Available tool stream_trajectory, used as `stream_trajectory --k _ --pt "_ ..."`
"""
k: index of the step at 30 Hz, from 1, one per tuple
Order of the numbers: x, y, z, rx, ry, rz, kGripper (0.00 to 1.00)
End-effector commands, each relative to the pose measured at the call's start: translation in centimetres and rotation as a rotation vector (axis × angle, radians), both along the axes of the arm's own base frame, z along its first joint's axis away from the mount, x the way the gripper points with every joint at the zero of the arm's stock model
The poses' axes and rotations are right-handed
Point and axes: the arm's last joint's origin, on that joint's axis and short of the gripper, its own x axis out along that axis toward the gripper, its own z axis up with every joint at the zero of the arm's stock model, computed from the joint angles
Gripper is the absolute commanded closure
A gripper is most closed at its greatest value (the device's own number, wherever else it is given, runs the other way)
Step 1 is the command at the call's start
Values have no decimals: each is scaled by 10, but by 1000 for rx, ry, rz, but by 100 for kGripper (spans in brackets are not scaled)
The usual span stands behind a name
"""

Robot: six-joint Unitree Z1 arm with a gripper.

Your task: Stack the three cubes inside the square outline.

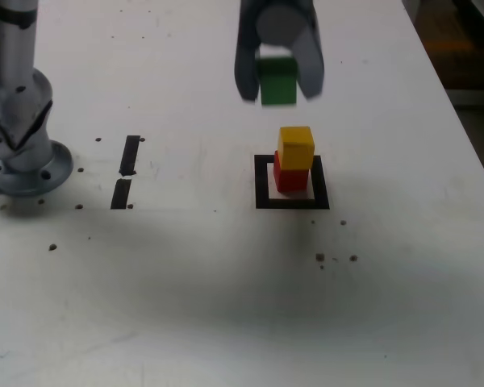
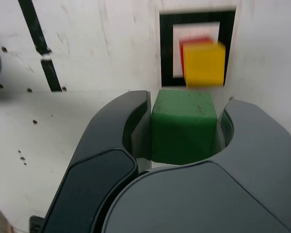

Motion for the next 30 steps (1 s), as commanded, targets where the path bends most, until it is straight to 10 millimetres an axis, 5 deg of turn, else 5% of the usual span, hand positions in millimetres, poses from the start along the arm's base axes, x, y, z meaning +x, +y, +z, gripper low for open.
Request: stream_trajectory --k 1,11,30 --pt "7 -8 -8 -1 27 -4 90" --pt "15 -20 -18 12 48 -12 90" --pt "29 4 -38 78 91 51 89"
